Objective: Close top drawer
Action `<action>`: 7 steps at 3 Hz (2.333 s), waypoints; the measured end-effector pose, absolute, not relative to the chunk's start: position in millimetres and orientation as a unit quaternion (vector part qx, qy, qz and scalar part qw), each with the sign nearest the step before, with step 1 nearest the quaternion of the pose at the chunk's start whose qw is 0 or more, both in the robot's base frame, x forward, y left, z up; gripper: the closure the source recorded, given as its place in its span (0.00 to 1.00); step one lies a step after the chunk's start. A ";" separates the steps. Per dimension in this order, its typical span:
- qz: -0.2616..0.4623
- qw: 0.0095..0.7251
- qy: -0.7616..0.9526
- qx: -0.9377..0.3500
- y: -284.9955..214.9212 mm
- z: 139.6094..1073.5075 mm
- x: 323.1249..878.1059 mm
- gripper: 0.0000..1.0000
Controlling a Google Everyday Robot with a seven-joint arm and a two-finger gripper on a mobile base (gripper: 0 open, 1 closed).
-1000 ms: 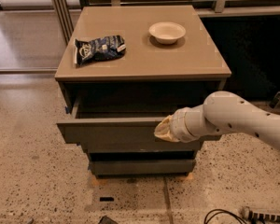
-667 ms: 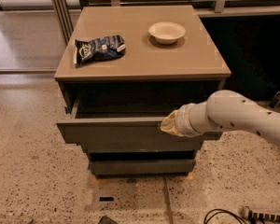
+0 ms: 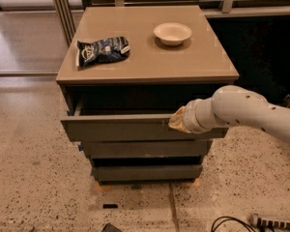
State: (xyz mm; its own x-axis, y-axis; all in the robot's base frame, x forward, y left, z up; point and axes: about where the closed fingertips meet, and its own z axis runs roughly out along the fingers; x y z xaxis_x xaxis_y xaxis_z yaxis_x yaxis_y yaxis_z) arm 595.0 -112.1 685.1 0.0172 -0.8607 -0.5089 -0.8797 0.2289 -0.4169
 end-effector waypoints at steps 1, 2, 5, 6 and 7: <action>0.002 0.356 0.700 -0.620 -120.7 695.3 610.9 1.00; 0.003 0.349 0.696 -0.628 -122.6 705.6 626.0 1.00; 0.055 0.347 0.700 -0.622 -98.8 690.8 575.5 1.00; 0.059 0.340 0.706 -0.619 -98.2 673.3 578.3 1.00; 0.031 0.340 0.715 -0.610 -113.5 653.5 609.1 1.00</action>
Offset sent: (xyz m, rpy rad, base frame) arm 0.0485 -0.0157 0.0352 -0.0362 0.0032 0.0309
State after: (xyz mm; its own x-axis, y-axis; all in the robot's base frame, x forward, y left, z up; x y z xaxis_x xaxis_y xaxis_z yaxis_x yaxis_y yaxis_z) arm 609.1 -113.5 653.5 -0.0243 -0.8512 -0.5242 -0.8933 0.2539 -0.3709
